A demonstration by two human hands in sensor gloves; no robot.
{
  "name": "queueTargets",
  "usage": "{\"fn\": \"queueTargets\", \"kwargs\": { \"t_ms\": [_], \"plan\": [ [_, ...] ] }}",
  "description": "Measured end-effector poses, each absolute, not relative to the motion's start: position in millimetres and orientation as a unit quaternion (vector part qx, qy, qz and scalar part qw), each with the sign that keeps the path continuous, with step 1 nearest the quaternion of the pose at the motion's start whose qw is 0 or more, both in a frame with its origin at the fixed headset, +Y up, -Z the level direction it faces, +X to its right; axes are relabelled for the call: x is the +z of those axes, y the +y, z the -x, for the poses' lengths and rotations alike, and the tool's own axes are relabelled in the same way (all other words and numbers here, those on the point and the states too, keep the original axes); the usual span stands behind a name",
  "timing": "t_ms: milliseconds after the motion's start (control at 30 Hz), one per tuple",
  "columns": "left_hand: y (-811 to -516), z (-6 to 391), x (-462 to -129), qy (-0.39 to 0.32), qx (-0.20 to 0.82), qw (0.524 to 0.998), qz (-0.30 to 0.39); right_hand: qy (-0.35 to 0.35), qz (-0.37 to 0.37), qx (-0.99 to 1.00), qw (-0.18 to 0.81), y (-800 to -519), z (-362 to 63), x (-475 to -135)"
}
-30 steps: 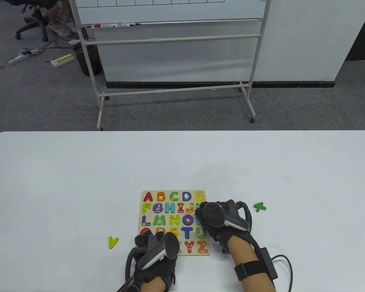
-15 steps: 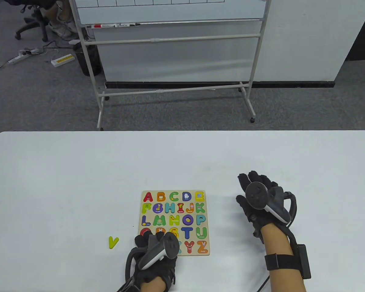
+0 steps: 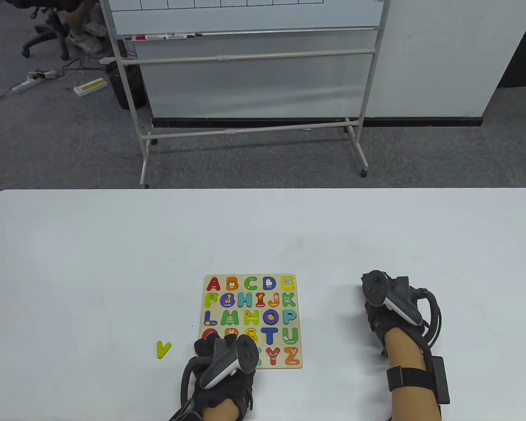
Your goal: Hold alphabet puzzle board and insert letter blocks into matching slots
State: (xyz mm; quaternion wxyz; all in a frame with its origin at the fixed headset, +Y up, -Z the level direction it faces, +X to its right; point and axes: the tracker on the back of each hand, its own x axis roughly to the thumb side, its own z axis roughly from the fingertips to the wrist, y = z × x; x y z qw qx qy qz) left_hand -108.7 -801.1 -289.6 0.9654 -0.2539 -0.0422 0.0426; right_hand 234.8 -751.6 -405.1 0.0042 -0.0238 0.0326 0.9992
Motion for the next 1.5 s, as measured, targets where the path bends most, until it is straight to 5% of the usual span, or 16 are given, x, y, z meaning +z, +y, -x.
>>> {"fn": "queueTargets", "kwargs": {
  "t_ms": [1000,1500],
  "plan": [
    [-800.6,108.8,-290.0,-0.043,0.044,0.965,0.256,0.026,0.091,0.996,0.003,-768.4,-233.2,-417.1],
    [-800.3,108.7,-290.1,-0.043,0.044,0.965,0.256,-0.058,-0.030,0.998,0.019,-747.3,-185.9,-413.4]
  ]
}}
